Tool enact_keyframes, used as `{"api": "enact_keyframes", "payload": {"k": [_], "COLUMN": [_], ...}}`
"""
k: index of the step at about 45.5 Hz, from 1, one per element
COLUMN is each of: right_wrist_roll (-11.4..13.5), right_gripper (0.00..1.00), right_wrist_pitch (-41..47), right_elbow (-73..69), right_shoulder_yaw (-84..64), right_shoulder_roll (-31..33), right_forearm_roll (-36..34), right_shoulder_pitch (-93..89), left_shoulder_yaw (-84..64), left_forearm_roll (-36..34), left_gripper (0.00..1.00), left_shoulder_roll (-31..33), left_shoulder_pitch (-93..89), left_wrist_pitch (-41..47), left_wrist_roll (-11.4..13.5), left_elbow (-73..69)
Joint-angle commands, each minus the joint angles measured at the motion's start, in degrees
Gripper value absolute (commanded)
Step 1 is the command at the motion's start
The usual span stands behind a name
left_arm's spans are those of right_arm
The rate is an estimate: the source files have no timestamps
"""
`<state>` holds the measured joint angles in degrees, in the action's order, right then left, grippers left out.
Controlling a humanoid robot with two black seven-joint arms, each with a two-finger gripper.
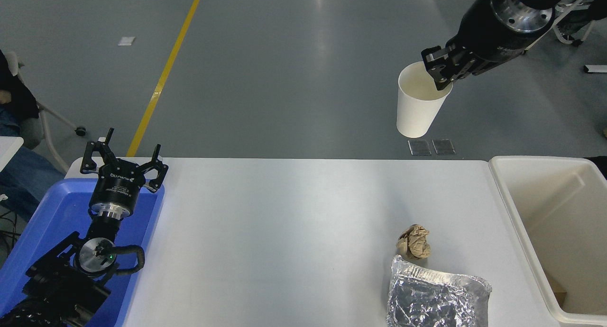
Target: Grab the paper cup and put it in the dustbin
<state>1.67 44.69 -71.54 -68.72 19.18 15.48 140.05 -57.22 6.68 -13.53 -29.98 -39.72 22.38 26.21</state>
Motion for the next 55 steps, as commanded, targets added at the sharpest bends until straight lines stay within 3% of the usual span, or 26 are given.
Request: {"api": "enact_keyframes", "payload": {"k": [1,10,16,23,33,46,55], "right_wrist_roll": [-0.79,-0.97,-0.97,-0.97,-0.53,-0.70,-0.35], "right_gripper": [0.00,0.00,0.00,0.00,0.00,0.00,0.00], "right_wrist_pitch": [0.31,0.31,0.05,-11.54,-23.15,-30.71,-34.93], "right_elbow": [0.78,7.02,12.02,18.71,28.46,49.47,52.11], "right_shoulder_yaw": [-5.90,-4.23,-0.28,7.10,25.37,45.94,52.02], "right_shoulder_roll": [11.21,26.94,34.16,37.51,35.76,21.79,17.74], "right_forearm_roll": [11.13,24.06,26.71,26.71,25.83,25.83,25.92], "right_shoulder_pitch": [-0.30,-6.36,-16.02,-34.82,-63.03,-91.43,-98.03], "left_shoulder_yaw": [0.00,0.00,0.00,0.00,0.00,0.00,0.00], "left_forearm_roll": [0.00,0.00,0.00,0.00,0.00,0.00,0.00], "left_gripper": [1.00,1.00,1.00,1.00,1.00,1.00,1.00], "left_shoulder_roll": [0.00,0.00,0.00,0.00,0.00,0.00,0.00], "left_shoulder_pitch": [0.01,-0.08,-0.08,-0.08,-0.08,-0.08,-0.08], "left_wrist_pitch": [0.00,0.00,0.00,0.00,0.00,0.00,0.00], "left_wrist_roll": [-0.06,0.03,0.03,0.03,0.03,0.03,0.03], "left_elbow": [-0.02,-0.02,-0.02,-0.02,-0.02,-0.02,-0.02]}}
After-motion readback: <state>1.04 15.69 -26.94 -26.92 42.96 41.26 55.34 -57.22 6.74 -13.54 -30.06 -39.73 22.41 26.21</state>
